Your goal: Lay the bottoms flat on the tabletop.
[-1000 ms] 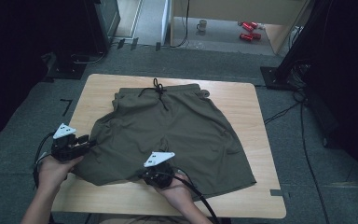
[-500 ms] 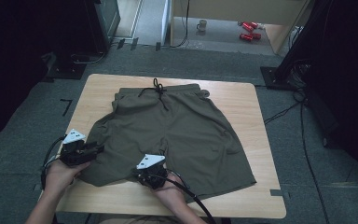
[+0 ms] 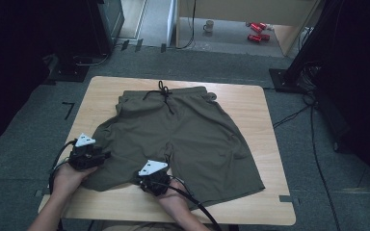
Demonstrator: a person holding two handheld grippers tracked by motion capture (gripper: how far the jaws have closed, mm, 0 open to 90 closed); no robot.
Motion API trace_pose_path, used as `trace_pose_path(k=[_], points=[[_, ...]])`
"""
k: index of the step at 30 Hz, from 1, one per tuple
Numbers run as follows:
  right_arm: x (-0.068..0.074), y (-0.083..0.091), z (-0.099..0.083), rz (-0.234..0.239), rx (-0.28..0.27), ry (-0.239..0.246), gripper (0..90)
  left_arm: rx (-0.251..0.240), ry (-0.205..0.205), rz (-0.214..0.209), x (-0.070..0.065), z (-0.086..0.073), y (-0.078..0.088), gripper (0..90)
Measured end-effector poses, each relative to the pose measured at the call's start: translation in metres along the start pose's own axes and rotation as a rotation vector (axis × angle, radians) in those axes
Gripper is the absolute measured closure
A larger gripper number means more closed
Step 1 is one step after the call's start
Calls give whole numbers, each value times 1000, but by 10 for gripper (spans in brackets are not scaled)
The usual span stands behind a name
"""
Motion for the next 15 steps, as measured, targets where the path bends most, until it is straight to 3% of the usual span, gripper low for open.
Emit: trace_pose_path(k=[3,15], points=[[3,8,-7,2,5,23,819,14,-3,5,1,-2,-2,559],[-3,48,-35,62,62,-4,842,-1,-4,6,5,-4,-2,559]])
Point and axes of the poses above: each handheld gripper's, and its own axes: y roughly backward along the jaws, z roughly out of its top, x roughly to its left, the point moved 1 cm from there along -y, roughly forward along the jaws, and after that the axes turned 1 degree about x, right-handed, at the moved point
